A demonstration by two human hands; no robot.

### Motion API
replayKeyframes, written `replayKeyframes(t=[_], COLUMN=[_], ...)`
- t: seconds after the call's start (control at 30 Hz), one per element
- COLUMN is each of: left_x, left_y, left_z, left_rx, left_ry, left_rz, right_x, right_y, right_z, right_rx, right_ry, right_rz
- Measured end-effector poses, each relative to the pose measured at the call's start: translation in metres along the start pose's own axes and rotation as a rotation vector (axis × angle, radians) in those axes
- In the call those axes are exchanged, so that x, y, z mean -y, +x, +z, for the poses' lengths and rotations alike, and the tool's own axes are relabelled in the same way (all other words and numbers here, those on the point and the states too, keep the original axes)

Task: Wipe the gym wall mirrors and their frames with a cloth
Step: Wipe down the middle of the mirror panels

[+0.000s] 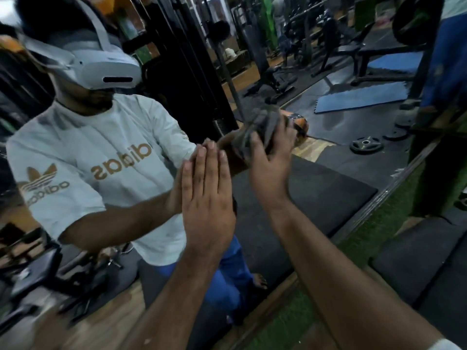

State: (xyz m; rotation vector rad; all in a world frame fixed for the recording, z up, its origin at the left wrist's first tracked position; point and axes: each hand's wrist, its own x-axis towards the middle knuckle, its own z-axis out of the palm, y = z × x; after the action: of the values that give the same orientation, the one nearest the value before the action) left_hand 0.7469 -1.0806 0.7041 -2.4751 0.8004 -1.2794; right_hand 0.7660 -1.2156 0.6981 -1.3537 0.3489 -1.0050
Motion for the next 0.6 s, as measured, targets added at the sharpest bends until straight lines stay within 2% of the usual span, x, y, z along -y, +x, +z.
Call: replayKeyframes(t=[0.07,0.1,0.13,0.17,0.27,0.3,0.33,0.4,0.5,0.57,0.6], left_x=[0.009,0.012,0.015,0.018,0.031,0.037,0.043,0.057,0.077,0.088,0.094], left_y=[-0.012,-0.016,-0.020,-0.022,-0.027,-0.030,-0.033,-0.040,-0.061,-0.077,-0.085], left_z=[-0.003,-0.003,-0.003,-0.002,0.000,-0.001,-0.003,-0.008,-0.015,-0.016,-0.016], left_rx=[0.002,0.001,0.006,0.016,0.009,0.002,-0.003,-0.007,-0.051,-0.068,-0.056], left_ry=[0.045,0.063,0.073,0.073,0.039,0.006,-0.042,-0.123,-0.067,-0.018,-0.002], left_rz=[-0.068,-0.080,-0.073,-0.054,0.052,0.085,0.105,0.104,0.068,0.020,-0.002], right_x=[-0.010,-0.023,-0.038,-0.049,-0.037,-0.024,-0.009,0.016,0.014,-0.012,-0.027], right_y=[-0.017,-0.023,-0.027,-0.029,-0.036,-0.040,-0.045,-0.060,-0.081,-0.090,-0.096], right_z=[0.002,0.000,-0.003,-0.005,0.005,0.015,0.024,0.039,0.050,0.047,0.044], right_rx=[0.130,0.152,0.122,0.066,-0.128,-0.152,-0.148,-0.055,0.133,0.115,0.068], right_ry=[-0.114,-0.194,-0.243,-0.228,-0.005,0.025,0.022,-0.039,-0.208,-0.302,-0.304], right_rz=[-0.272,-0.351,-0.354,-0.268,0.176,0.253,0.254,0.021,-0.414,-0.518,-0.464])
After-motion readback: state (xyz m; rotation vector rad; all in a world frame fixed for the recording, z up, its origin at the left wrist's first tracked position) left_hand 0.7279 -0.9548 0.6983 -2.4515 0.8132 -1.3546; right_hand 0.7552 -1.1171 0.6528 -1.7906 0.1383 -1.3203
